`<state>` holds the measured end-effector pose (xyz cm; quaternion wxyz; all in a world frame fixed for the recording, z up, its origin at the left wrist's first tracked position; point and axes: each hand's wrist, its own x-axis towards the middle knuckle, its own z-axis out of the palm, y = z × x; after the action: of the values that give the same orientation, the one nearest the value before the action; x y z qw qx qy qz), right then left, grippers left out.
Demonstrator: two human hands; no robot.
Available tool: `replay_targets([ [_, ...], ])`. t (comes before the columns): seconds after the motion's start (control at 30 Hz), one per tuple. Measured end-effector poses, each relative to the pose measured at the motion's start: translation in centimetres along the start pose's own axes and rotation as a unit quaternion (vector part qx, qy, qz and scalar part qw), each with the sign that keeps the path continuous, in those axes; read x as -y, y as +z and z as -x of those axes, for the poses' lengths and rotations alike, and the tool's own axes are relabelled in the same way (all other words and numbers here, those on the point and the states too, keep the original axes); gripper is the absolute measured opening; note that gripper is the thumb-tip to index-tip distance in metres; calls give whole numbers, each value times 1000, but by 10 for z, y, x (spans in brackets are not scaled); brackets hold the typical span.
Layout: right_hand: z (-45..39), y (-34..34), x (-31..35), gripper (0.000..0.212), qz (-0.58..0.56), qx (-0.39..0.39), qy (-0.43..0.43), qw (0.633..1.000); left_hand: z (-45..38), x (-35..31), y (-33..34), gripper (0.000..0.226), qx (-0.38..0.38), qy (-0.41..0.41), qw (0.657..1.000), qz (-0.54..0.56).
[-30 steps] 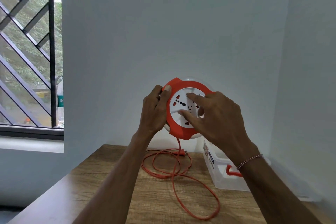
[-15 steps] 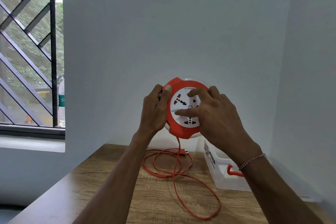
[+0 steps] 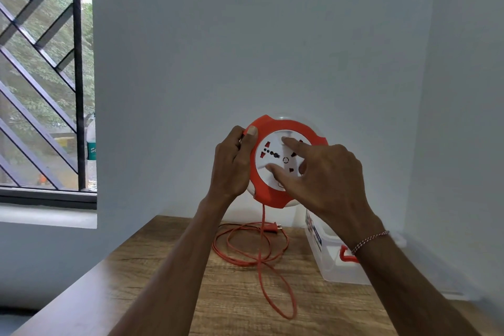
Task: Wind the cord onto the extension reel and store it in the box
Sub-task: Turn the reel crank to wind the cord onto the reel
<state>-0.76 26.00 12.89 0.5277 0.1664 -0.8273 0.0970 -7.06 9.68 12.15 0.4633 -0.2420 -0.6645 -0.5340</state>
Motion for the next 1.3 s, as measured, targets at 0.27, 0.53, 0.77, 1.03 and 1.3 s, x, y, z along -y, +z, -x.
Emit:
replay_targets([
  [0.27,-1,-6,1,49,-13,-20,-41,999,0,0,-1,26,0,4,1000,7],
  [0.53,-4,-12,1,53,52,130,-118,983,0,0,0,34,-13,2,1000,-14],
  [0.77,1,-9,6,67,99,115,-111,982,0,-1,0,38,-11,0,1000,-6],
  [1.03,5,-2,-1,60,65,-1,-54,996,-1,-2,0,42,-15,3,1000,1],
  [1.3,1,-9,4,68,42,10,-5,999,0,-1,1,41,-10,3,1000,-3],
])
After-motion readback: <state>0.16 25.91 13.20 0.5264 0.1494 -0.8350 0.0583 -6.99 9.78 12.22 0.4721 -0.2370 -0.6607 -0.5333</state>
